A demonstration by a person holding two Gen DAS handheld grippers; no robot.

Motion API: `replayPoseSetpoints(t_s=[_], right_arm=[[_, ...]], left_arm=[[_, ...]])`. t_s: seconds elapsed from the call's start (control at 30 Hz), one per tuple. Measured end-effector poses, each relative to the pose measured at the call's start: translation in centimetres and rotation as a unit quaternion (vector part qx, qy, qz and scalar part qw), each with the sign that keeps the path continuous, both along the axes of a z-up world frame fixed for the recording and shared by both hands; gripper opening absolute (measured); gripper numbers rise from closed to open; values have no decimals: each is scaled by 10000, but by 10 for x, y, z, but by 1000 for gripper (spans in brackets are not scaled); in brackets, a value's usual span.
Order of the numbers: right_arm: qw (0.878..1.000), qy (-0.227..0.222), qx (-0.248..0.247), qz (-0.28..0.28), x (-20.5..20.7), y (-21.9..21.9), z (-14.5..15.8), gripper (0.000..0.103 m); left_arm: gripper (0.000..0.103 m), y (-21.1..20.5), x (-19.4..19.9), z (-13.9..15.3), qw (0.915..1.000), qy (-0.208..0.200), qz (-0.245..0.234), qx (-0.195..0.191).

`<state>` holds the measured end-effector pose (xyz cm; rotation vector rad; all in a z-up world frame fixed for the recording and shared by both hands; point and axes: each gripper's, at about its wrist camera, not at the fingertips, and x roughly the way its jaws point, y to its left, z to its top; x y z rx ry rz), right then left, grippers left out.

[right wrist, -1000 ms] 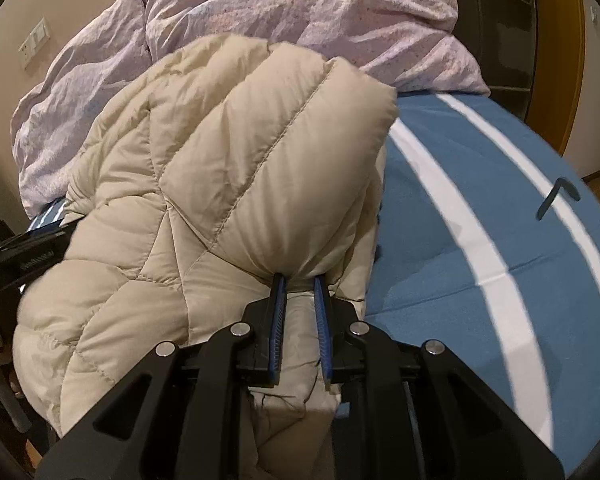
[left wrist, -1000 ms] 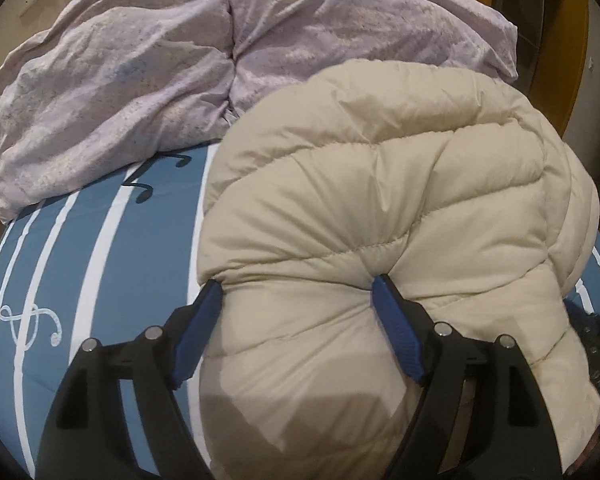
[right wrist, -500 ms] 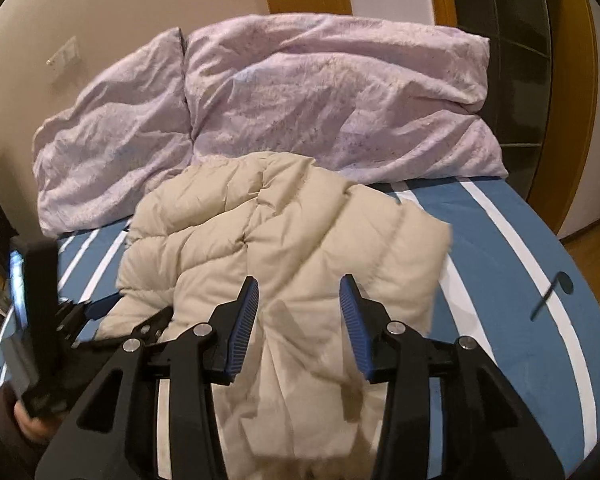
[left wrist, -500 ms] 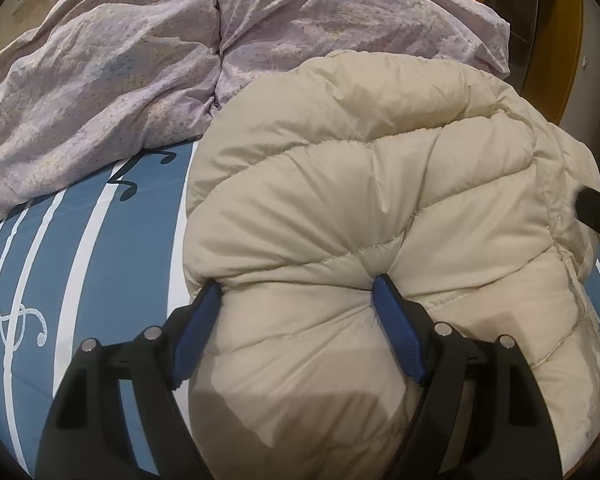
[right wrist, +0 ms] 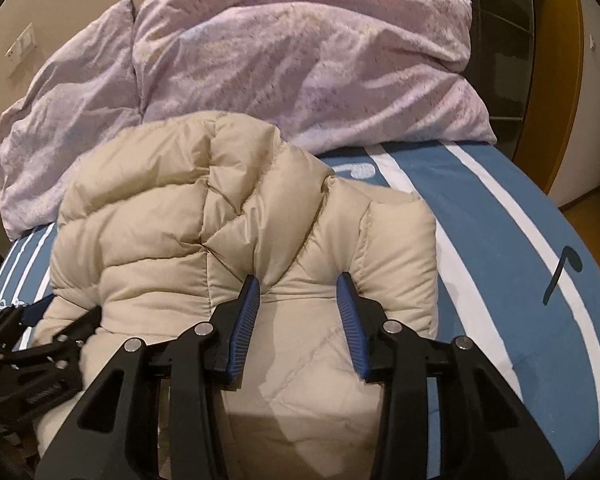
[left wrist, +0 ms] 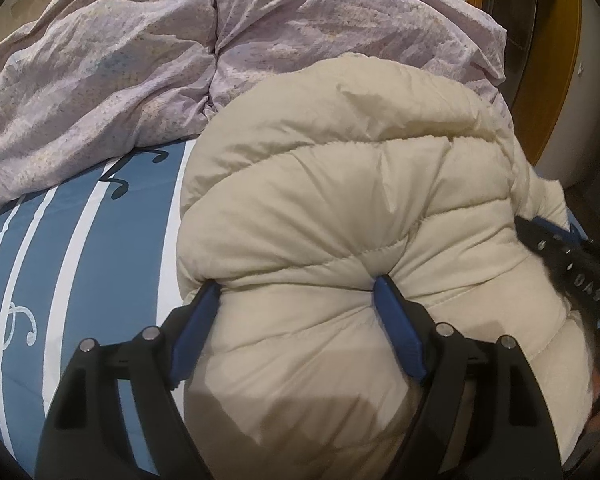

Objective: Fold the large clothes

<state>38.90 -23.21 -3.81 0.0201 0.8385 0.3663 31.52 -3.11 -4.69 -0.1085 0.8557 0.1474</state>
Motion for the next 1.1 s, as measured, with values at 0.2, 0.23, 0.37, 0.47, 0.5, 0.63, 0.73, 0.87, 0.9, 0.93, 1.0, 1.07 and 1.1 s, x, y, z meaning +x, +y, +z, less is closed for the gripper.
replayPoseSetpoints(t_s=[0.2,0.23,0.37,0.47,0.5,0.63,0.73,0.87,0.9,0.93,1.0,1.07,1.1], right_arm=[[9999,25,133,-11,0,-5,-12,41],[9999,22,141,-15,0,-6,-14,41],[9999,26,155,-43,0,-7,-16,41],[9999,5,140,-52,0,-6,-17,41],[9999,2,142,-53,0,-6,-17,41],[9998,22,172,-49,0,-7,-18,42],[9998,33,212,-51,0,-7,-18,42],[9997,39,242,-52,0,-9,-17,42],[9997,41,254,-52,1,-9,-17,42],[9996,43,265,-51,1,-9,-17,42],[9996,47,286,-48,1,-10,-17,42],[9995,46,297,-46,1,-10,-17,42],[9995,44,303,-43,1,-10,-17,42]], left_arm=[[82,6,-2,7,9998,-36,0,-194],[82,6,-3,9,9998,-45,-12,-192],[82,4,-4,21,9999,-81,-63,-73],[82,6,-4,33,9998,-163,-58,27],[82,6,-3,36,9998,-193,-52,55],[82,9,1,50,9992,-317,8,226],[82,11,7,56,9986,-356,68,381],[82,13,14,56,9985,-329,118,433],[82,13,16,55,9984,-318,126,454],[82,12,18,55,9983,-317,131,481],[82,11,20,56,9980,-325,137,523],[83,10,23,56,9975,-348,150,590],[86,10,25,55,9970,-369,175,655]])
